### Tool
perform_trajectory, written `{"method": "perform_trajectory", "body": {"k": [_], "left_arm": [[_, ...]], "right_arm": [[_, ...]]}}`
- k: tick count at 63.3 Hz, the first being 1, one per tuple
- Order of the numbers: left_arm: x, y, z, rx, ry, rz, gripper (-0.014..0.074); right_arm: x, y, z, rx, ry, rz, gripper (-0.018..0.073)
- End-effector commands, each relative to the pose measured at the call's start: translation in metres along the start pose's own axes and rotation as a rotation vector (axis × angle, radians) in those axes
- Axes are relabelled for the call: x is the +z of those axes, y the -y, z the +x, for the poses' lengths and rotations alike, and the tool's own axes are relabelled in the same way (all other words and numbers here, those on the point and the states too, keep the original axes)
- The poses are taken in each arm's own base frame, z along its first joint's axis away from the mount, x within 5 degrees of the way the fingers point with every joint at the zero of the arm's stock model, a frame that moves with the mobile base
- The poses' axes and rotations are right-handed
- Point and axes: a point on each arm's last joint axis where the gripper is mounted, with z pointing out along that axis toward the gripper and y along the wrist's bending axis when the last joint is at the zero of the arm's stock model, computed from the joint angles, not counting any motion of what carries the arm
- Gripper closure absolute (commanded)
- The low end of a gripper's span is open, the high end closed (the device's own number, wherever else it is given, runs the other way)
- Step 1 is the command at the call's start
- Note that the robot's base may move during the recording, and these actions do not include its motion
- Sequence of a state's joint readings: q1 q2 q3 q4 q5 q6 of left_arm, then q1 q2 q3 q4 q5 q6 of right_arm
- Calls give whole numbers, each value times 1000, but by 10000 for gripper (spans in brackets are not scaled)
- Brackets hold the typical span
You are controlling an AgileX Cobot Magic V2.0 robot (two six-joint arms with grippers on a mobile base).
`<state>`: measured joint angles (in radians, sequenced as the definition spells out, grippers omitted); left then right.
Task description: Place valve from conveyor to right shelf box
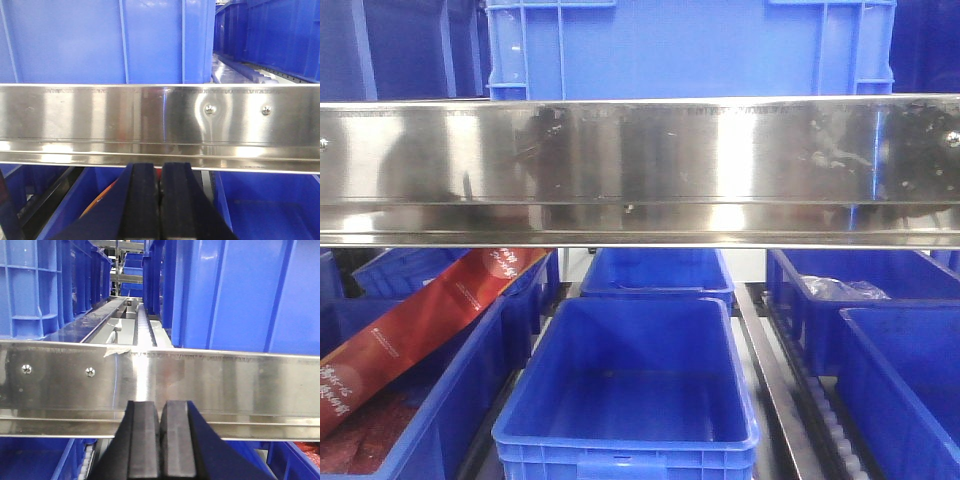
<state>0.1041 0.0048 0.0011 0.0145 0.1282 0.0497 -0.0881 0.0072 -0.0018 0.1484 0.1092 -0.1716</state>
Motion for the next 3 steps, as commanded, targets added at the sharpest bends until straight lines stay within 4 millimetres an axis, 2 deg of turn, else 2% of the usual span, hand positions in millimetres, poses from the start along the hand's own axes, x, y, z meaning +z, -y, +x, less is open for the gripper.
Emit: {"method": "perform_trajectory", "body": {"k": [1, 3], "left_arm": [[0, 0, -2, -12, 19, -2, 708], [0, 0, -2, -12, 19, -2, 708]], "right_arm": [[-1, 0, -2, -13, 27, 3, 727], [-1, 0, -2, -13, 27, 3, 727]]}}
